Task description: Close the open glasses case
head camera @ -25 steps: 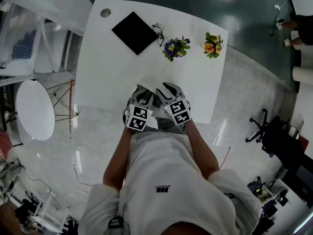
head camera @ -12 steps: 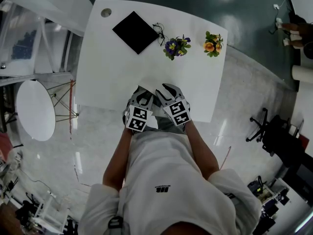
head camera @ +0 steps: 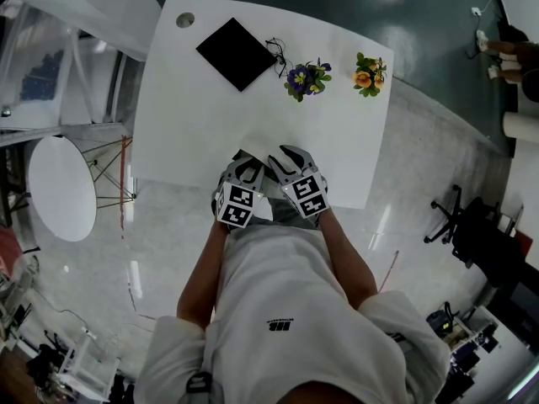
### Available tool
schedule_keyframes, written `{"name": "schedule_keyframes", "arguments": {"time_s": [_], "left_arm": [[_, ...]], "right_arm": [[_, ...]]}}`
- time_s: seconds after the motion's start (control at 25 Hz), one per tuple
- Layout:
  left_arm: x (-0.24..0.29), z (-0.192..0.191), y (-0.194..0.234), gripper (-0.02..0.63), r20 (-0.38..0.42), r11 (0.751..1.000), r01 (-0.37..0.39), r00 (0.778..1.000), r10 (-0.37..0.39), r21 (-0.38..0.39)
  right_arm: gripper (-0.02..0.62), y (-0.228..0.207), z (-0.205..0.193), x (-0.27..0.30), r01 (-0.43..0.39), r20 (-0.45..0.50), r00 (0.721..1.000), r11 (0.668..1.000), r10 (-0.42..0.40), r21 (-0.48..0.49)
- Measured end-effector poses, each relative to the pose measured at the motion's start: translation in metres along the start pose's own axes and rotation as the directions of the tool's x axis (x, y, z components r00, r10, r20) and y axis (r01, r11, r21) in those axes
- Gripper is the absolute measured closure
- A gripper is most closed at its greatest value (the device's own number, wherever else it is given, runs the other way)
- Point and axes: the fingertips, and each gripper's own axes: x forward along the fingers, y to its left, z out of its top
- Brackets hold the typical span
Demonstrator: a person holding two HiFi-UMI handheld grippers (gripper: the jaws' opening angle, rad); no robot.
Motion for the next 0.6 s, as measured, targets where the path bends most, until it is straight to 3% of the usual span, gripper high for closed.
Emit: {"name": "schedule_keyframes", "arguments": {"time_s": [0.6], "left_arm": [[-0.009,-0.016,-0.001,0.505,-0.016,1.000,0.015,1.000,-0.014,0.007]], "right_arm": [[0.446,0.013,-0.011,0.001,0.013,0.003,1.000,1.000,-0.013,-0.005]]}}
